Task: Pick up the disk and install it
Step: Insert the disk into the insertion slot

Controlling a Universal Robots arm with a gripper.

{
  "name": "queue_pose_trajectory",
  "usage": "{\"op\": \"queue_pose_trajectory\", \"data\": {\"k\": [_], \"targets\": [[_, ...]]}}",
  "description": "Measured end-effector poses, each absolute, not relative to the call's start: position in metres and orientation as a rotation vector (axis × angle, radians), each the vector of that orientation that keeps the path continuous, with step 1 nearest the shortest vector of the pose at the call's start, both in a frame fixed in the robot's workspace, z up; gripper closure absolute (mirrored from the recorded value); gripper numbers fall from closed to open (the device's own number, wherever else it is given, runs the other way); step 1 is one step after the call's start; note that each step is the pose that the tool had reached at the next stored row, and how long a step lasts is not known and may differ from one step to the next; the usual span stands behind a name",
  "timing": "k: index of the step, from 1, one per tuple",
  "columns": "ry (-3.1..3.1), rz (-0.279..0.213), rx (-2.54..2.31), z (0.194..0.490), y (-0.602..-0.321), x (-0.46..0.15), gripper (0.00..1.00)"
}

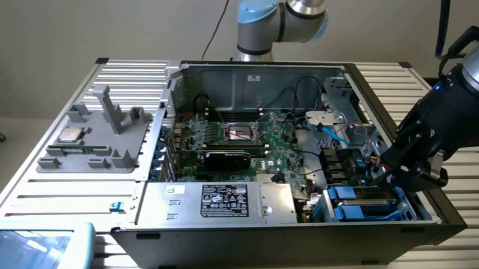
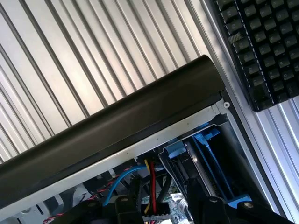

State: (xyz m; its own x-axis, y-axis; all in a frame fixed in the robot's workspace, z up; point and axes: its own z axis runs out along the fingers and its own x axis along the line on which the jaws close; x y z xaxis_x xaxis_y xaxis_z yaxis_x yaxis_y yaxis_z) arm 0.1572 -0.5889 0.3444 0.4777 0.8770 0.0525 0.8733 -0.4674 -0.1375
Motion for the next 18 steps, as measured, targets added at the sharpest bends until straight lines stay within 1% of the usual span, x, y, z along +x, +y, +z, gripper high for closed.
{"op": "queue_pose_trajectory", "data": {"k": [4,7,8,9,10,14,15,17,18], "targets": [[-1.534,0.041,-2.572,0.3431,-0.589,0.1579,0.48],[-1.53,0.058,-2.566,0.3406,-0.5889,0.158,0.51],[-1.528,0.065,-2.564,0.3401,-0.589,0.158,0.57],[-1.526,0.072,-2.562,0.3397,-0.589,0.158,0.57],[-1.524,0.08,-2.559,0.3395,-0.589,0.158,0.64],[-1.514,0.112,-2.548,0.339,-0.5889,0.1581,0.64],[-1.513,0.118,-2.546,0.339,-0.5889,0.1581,0.67],[-1.51,0.126,-2.543,0.3389,-0.589,0.158,0.67],[-1.51,0.128,-2.543,0.3389,-0.5889,0.158,0.74]]}}
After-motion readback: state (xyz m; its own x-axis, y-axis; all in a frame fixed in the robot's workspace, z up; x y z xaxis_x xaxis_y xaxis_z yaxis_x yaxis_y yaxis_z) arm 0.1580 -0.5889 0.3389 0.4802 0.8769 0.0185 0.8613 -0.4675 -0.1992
